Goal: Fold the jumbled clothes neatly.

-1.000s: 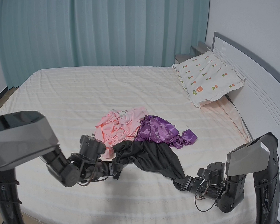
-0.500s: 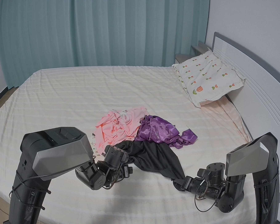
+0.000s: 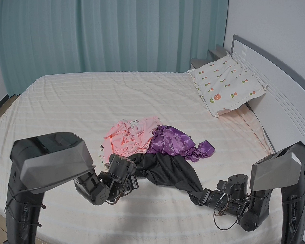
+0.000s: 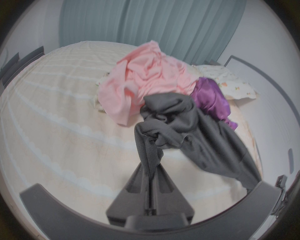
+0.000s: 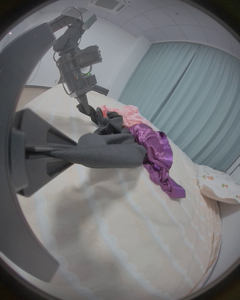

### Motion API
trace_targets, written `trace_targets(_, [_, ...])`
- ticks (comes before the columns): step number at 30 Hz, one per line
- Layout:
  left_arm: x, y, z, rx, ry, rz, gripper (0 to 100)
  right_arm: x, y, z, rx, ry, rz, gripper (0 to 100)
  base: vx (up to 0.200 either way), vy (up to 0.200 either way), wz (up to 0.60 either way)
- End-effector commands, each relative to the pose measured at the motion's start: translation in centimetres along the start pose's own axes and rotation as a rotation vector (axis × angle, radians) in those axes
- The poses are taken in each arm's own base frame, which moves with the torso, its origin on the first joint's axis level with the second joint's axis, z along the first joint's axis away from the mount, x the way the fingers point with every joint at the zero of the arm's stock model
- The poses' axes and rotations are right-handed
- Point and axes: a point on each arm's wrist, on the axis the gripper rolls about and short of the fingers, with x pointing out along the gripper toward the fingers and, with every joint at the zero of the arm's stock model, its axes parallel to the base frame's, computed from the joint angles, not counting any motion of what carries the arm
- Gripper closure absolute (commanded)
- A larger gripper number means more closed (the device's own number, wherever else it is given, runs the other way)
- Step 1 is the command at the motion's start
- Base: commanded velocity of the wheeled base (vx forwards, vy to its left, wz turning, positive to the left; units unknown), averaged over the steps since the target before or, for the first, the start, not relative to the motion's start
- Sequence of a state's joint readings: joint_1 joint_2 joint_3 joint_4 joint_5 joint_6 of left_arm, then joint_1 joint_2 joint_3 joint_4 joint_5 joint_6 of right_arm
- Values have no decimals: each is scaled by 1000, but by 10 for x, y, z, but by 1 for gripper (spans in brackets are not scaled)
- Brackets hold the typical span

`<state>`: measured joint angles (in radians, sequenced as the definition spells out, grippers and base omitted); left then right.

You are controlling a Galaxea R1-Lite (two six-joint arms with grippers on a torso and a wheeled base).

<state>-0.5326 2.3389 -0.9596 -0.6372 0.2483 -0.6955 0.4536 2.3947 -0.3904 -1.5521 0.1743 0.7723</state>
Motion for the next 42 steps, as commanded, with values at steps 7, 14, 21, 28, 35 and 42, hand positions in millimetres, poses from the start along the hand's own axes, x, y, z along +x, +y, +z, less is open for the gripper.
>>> trace_targets(7, [-155,-27,91,-192,-308,-297,100,-60,115,98,-105,-422,413,100,0,0,0])
trace_targets(14, [-220,-22,112,-226,-433,-408,100,-99,156,130,-150,-561,576,100,0,0,0])
trace_targets(21, [-216,0,84,-209,-355,-338,100,-83,122,89,-109,-379,457,100,0,0,0])
trace_targets(28, [-202,6,70,-275,-280,-308,100,-66,109,67,-84,-285,396,100,0,0,0])
trace_targets(35, [-196,14,56,-296,-218,-284,100,-71,101,63,-29,-263,369,100,-57,0,0])
trace_targets(42, [-196,18,50,-384,-145,-319,100,-75,99,65,-24,-275,360,100,-200,0,0])
